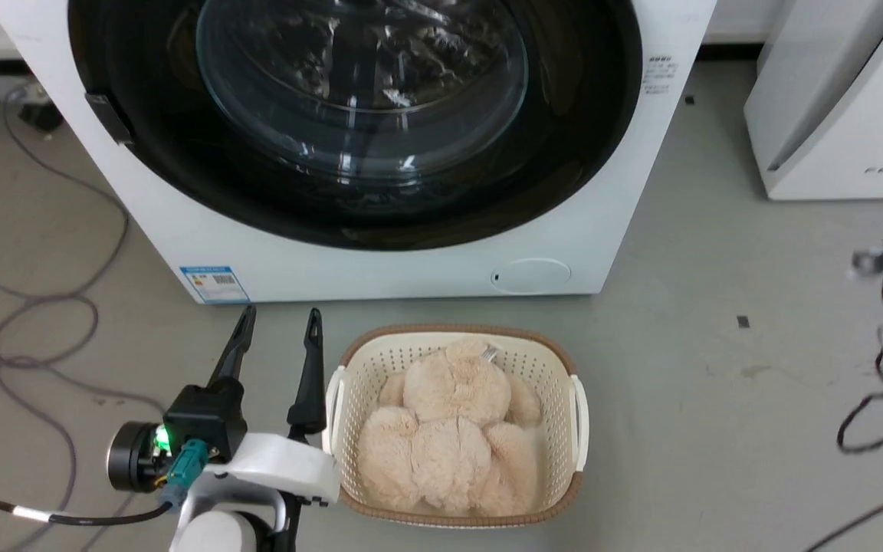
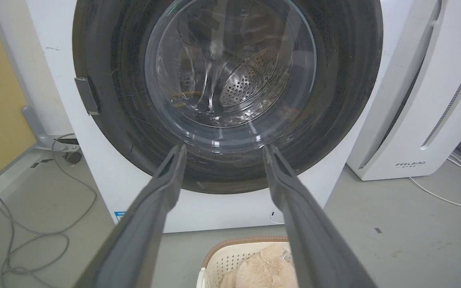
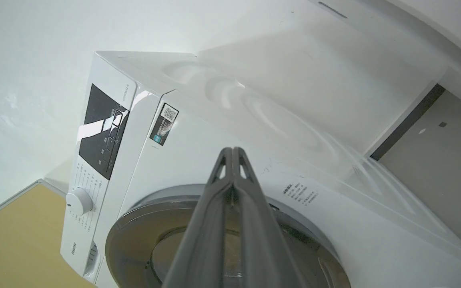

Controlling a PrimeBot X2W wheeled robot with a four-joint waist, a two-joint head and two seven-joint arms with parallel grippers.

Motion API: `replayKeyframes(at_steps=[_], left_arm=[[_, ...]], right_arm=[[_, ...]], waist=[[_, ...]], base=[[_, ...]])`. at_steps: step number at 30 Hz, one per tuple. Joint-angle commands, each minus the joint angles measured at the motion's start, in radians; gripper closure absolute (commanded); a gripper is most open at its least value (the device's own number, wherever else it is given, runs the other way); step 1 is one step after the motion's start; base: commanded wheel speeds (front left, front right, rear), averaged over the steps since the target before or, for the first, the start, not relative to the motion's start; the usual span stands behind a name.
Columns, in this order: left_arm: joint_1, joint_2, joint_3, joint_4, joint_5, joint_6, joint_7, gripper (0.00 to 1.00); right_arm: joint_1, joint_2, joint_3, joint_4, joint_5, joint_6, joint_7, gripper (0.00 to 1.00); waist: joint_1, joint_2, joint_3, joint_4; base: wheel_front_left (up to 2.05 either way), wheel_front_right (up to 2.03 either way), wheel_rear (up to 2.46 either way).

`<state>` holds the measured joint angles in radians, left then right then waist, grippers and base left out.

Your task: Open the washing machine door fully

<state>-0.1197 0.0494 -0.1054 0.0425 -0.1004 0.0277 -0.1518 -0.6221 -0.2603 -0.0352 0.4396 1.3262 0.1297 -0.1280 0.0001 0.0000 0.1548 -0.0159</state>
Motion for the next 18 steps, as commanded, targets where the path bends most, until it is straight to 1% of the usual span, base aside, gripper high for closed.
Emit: replayKeyframes(at_steps=[1, 9, 14, 18], left_arm=[[-0.020, 0.001, -0.002, -0.004, -0.005, 0.004, -0.010, 0.00], [-0.056, 0.001, -0.012, -0.014, 0.003, 0.003, -0.027, 0.00], [-0.075, 0.001, -0.019, -0.019, 0.009, 0.006, -0.037, 0.00], [-0.086, 0.001, -0.025, -0.021, 0.013, 0.007, -0.045, 0.00]], right_arm=[[-0.056, -0.022, 0.020, 0.029, 0.053, 0.001, 0.007, 1.00], [-0.254, -0.100, 0.172, 0.157, 0.189, 0.001, 0.082, 1.00], [-0.389, -0.135, 0.279, 0.252, 0.268, 0.001, 0.163, 1.00], [-0.494, -0.150, 0.369, 0.335, 0.322, 0.001, 0.238, 1.00]], waist=[[-0.0001, 0.0000, 0.017, 0.001], [-0.0001, 0.0000, 0.067, 0.006], [-0.0001, 0.0000, 0.094, 0.013], [-0.0001, 0.0000, 0.114, 0.016]], base=[[0.00, 0.00, 0.00], [0.00, 0.00, 0.00], [0.00, 0.00, 0.00], [0.00, 0.00, 0.00]])
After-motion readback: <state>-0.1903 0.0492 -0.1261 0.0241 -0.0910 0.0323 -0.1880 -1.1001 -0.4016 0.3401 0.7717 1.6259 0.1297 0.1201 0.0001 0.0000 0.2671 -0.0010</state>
